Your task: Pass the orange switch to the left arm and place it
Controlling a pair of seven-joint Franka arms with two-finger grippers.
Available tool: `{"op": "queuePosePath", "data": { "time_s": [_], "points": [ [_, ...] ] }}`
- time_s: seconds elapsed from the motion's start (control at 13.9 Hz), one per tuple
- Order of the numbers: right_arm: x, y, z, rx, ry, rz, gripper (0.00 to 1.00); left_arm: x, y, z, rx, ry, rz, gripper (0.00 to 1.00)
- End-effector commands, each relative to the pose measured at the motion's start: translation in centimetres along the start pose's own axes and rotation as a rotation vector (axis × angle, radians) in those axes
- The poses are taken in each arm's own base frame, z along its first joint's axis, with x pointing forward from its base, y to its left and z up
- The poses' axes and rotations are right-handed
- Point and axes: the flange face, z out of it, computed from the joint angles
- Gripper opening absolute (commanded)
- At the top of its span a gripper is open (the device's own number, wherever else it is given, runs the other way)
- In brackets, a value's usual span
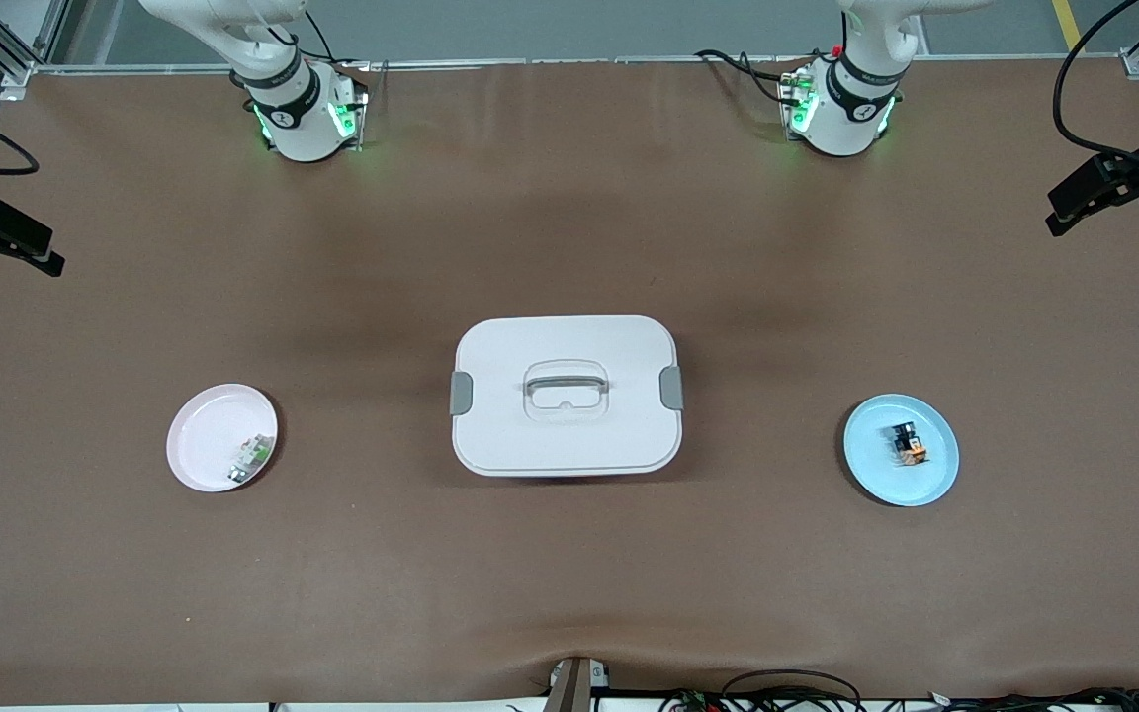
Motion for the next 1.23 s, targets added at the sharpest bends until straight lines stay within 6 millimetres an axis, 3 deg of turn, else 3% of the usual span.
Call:
{"op": "queuePosePath", "data": {
  "time_s": [0.0,0.43,1.15],
  "points": [
    [-2.2,0.4,-0.5,-0.018,0.038,0.006,1.0,-0.6,0.3,-0.5,-0.039,-0.005,0.024,1.0],
    [-2.4,0.3,-0.8,-0.017,0.032,0.008,1.0,-1.2,1.7,-0.3,-0.034,-0.036,0.05,1.0],
    [-2.5,0.4,-0.9,-0.017,0.023,0.008,1.0,-1.3,2.3,0.1,-0.028,-0.057,0.106,1.0]
  ]
}}
